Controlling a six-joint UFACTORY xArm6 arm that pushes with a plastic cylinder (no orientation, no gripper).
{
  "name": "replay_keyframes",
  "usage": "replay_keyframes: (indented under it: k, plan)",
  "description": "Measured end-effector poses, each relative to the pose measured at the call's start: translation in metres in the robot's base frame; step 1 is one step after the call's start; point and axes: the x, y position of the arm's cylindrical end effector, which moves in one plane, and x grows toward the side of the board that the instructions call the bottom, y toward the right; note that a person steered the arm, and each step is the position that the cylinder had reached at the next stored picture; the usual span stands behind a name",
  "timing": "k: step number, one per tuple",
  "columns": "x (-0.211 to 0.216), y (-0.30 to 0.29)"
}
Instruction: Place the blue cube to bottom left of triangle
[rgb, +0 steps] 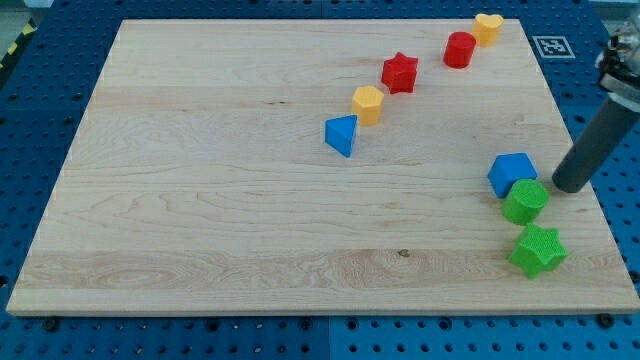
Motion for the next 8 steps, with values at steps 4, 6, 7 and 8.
replay_keyframes:
  k: [4, 6, 7, 8]
  plan:
    - [-0.011, -0.071]
    - [-0.034, -0.077]
    - [-0.033, -0.101]
    - [-0.021, -0.119]
